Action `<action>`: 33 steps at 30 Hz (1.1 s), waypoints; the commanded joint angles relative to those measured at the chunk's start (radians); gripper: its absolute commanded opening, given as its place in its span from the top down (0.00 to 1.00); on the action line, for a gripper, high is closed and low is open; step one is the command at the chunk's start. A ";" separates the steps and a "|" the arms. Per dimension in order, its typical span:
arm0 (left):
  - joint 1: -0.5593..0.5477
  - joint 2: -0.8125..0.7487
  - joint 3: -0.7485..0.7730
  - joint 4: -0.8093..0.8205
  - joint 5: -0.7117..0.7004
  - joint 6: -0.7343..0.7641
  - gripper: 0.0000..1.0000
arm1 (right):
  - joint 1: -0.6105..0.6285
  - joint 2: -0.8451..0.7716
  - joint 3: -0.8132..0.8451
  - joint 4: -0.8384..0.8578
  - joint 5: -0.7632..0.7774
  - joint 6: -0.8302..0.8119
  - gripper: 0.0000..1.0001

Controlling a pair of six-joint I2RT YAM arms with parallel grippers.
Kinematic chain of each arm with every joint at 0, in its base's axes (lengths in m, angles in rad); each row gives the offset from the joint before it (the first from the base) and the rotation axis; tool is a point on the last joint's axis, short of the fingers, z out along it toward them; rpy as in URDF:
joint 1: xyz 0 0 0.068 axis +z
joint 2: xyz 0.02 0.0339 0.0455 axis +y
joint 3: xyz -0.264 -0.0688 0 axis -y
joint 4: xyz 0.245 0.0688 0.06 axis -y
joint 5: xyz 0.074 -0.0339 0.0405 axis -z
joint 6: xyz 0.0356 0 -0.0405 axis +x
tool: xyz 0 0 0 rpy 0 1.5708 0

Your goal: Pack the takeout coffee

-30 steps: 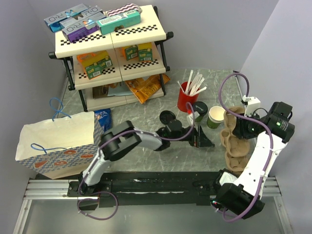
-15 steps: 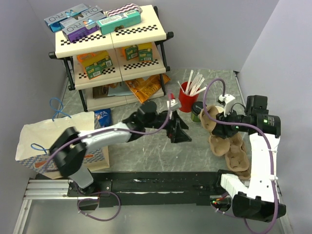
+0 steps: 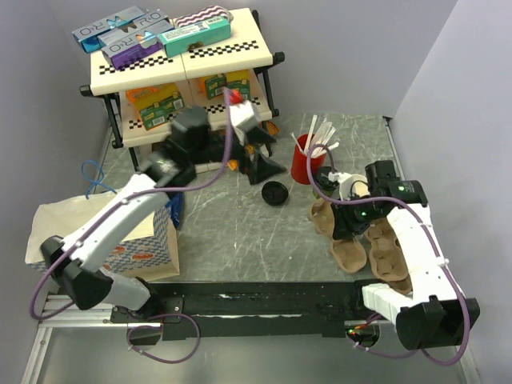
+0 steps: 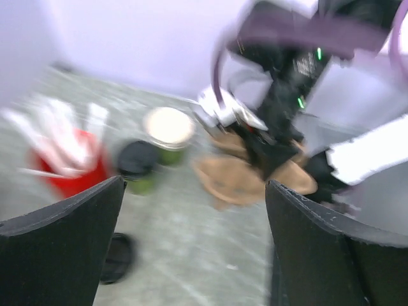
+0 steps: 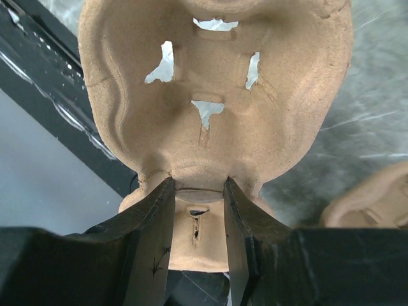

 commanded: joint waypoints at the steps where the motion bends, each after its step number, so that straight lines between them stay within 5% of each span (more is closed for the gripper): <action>1: 0.059 -0.097 0.170 -0.194 -0.064 0.193 0.01 | 0.020 0.022 -0.086 0.035 0.069 0.051 1.00; 11: 0.285 -0.154 0.149 -0.156 -0.073 0.167 0.01 | -0.100 0.064 -0.211 0.054 0.208 0.032 1.00; 19: 0.314 -0.146 0.123 -0.091 -0.030 0.137 0.00 | -0.322 0.115 -0.173 0.057 0.271 -0.087 1.00; 27: 0.334 -0.180 0.097 -0.091 -0.015 0.120 0.01 | -0.300 0.190 -0.165 0.146 0.210 -0.111 1.00; 33: 0.354 -0.174 0.193 -0.168 -0.085 0.233 0.01 | -0.165 0.226 -0.119 0.172 0.168 -0.102 1.00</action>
